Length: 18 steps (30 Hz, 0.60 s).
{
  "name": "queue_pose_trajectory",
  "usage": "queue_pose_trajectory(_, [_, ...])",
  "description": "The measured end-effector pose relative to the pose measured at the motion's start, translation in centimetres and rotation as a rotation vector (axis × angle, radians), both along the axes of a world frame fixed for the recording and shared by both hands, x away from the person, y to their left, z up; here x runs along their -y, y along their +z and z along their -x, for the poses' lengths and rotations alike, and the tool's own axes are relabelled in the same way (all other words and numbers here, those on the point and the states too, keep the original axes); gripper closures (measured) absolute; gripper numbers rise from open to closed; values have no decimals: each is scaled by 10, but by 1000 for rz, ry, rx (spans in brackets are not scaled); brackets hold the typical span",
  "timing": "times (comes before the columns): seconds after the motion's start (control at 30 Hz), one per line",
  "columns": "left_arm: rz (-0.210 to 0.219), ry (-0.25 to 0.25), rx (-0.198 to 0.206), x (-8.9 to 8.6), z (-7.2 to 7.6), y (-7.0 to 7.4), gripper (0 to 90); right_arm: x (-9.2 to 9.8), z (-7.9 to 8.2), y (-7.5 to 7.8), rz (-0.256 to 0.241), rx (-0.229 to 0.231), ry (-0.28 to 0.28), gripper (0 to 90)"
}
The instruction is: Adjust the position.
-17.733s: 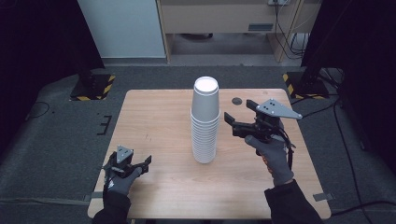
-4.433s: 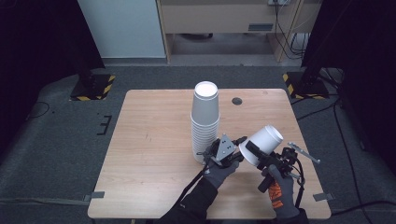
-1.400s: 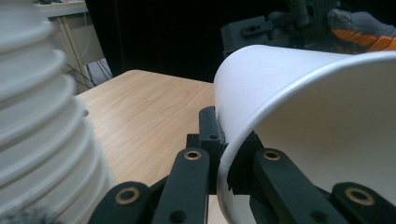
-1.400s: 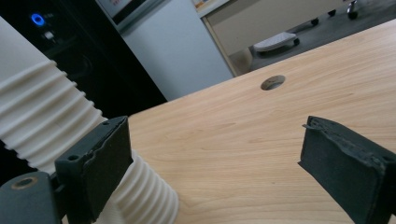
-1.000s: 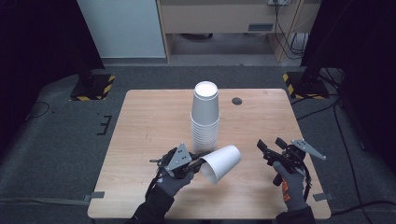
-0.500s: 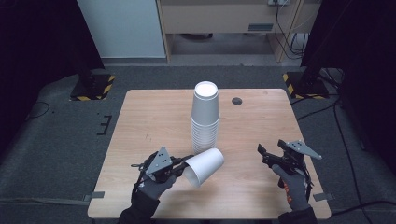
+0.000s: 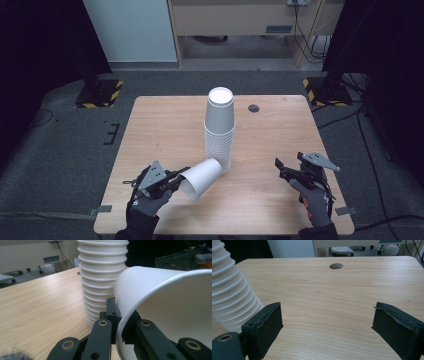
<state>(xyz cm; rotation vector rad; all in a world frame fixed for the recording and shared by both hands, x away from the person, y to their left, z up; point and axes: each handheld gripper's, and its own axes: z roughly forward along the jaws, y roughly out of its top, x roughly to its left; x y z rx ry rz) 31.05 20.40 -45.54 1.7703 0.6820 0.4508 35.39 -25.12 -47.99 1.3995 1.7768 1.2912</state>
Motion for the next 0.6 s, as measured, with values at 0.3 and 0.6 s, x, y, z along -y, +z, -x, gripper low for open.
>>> queue_pose_trajectory(0.3, [-3,102,12,-26,-1,6,861,-1,0,-3,34,-11,-4,89])
queue_pose_trajectory(0.6, [42,232,17,-58,-4,11,860,-1,-1,-4,40,-20,-9,88])
